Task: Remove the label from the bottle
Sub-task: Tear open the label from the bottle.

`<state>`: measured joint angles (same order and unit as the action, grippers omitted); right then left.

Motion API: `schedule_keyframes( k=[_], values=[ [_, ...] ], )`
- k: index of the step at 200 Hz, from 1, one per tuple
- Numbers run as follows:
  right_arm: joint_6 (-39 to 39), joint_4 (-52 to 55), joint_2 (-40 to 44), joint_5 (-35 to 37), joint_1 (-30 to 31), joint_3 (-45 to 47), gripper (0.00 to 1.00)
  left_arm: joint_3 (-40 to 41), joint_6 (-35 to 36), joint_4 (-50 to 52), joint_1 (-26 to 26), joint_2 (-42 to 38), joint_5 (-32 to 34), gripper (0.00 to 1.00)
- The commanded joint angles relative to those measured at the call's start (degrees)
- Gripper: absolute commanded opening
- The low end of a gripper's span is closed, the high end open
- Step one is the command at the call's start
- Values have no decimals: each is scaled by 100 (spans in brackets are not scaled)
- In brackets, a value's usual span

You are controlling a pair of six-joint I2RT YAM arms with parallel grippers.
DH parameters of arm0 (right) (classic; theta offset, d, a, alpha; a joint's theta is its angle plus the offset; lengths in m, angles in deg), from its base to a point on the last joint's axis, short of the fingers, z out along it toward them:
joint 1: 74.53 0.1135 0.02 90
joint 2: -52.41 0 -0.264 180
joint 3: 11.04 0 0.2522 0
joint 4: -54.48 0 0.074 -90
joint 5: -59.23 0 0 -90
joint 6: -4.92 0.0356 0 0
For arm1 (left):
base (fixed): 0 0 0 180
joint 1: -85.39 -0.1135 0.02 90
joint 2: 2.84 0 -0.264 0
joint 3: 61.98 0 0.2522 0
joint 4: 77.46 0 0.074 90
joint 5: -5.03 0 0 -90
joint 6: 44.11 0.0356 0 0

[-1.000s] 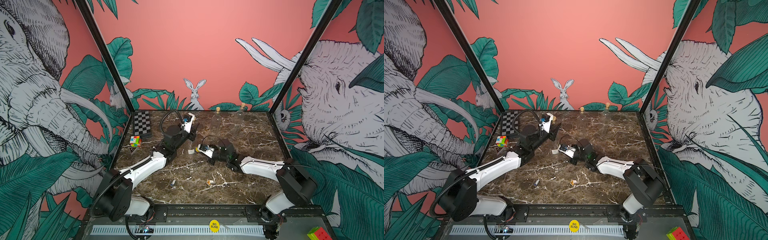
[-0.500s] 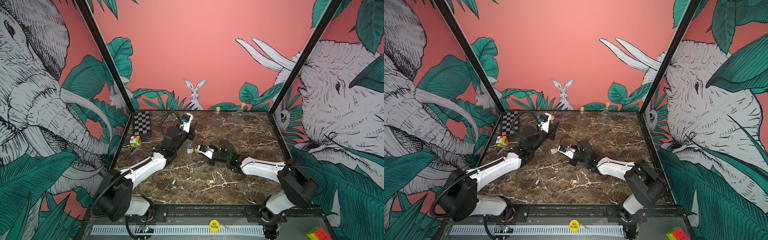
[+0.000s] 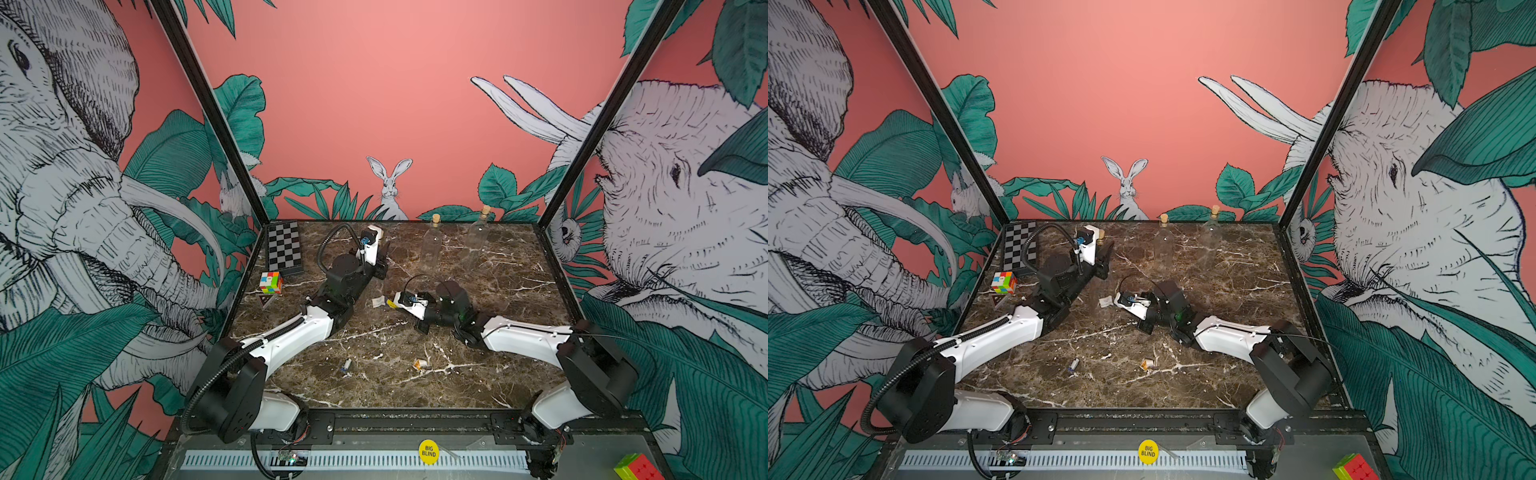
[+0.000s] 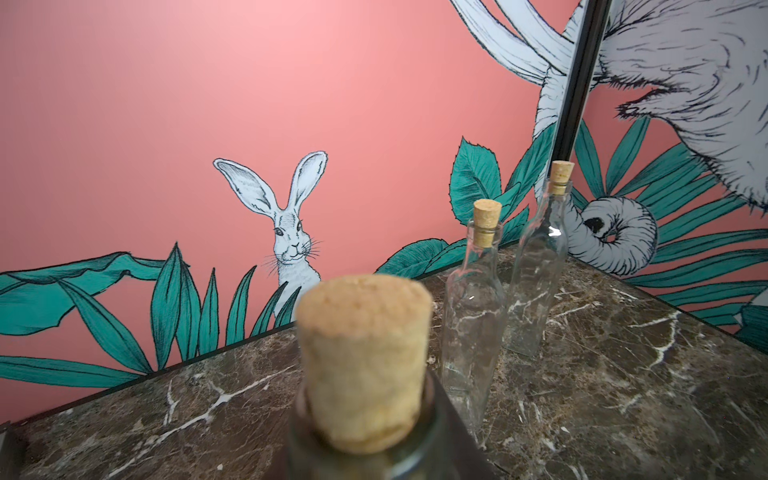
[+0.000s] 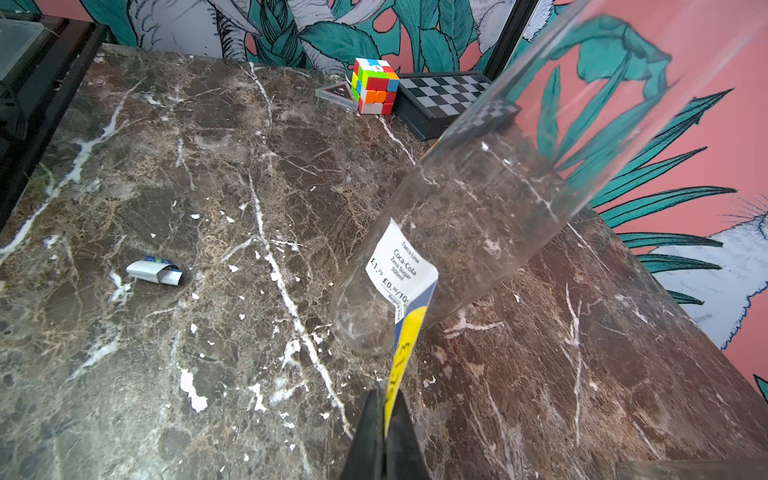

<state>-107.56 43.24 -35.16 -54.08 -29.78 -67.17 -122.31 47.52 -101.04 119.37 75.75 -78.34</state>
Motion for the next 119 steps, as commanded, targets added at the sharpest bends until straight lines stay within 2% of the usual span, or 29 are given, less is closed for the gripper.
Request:
schedule_keyframes(
  k=[1, 41, 119],
  values=[
    [69, 140, 293, -273, 33, 130, 0, 132, 1191, -62, -213, -80, 970, 0],
    [88, 155, 326, -253, 45, 139, 0, 168, 1095, -142, -173, -63, 1308, 0],
    [94, 135, 362, -223, 48, 185, 0, 216, 1046, -280, -163, -54, 1484, 0]
  ],
)
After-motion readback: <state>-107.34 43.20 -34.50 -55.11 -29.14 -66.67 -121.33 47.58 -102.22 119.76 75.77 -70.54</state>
